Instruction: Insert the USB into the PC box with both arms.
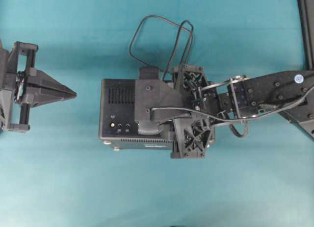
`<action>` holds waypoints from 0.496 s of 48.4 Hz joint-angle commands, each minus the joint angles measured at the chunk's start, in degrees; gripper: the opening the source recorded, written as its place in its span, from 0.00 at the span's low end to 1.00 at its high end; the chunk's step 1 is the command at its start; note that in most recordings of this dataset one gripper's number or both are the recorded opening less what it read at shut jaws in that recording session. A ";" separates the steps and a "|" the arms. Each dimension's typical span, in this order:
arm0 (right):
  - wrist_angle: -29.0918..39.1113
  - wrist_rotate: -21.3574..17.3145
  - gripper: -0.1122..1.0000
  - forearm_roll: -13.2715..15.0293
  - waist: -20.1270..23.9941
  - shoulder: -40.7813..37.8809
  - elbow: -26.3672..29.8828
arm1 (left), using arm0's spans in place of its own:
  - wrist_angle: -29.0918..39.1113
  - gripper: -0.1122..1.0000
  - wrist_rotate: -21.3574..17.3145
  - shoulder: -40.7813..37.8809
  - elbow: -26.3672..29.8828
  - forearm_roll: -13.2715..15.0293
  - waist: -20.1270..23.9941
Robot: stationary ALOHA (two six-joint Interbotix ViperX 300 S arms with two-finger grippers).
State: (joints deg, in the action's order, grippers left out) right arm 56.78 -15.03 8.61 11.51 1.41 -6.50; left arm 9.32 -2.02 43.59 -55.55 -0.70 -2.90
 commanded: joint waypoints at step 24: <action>-1.67 -0.70 0.58 5.36 0.09 3.87 0.62 | -0.35 0.11 -0.09 0.00 1.49 -0.09 0.00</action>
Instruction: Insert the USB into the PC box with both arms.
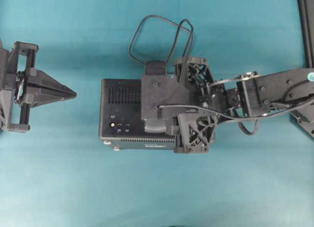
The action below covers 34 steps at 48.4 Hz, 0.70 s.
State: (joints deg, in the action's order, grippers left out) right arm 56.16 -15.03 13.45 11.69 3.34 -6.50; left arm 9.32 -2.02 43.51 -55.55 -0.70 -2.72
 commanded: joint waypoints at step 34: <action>-11.43 -7.29 0.52 2.72 -0.44 4.22 -5.54 | -0.35 0.11 -0.09 0.09 1.49 -0.18 -0.18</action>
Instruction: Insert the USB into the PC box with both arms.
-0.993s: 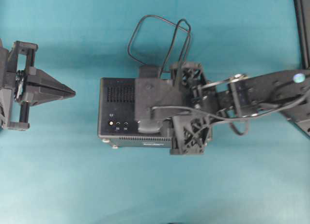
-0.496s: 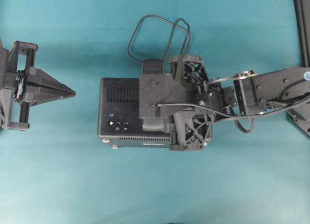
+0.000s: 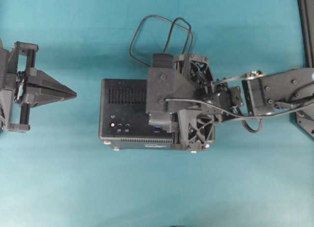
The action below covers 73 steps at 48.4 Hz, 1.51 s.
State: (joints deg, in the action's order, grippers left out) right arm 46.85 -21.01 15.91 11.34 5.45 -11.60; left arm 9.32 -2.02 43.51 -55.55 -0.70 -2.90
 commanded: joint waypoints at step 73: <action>-13.01 -7.29 0.20 1.32 1.93 2.90 -7.73 | -0.26 0.11 0.00 -0.09 1.49 -0.09 -0.09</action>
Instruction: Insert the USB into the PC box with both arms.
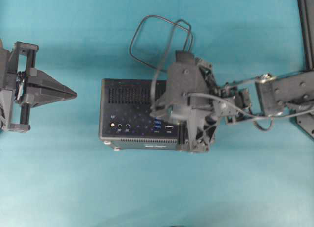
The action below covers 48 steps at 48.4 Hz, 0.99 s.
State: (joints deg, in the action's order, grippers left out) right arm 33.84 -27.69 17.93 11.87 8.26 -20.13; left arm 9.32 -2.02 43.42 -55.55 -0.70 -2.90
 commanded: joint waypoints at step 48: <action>0.44 -1.67 0.20 0.00 0.79 0.70 0.00 | -0.26 0.11 0.00 0.00 1.58 -0.18 0.00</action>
State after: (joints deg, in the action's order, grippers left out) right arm 34.28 -28.56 17.75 12.13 8.44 -20.39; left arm 9.32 -2.20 43.33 -55.55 -0.70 -2.90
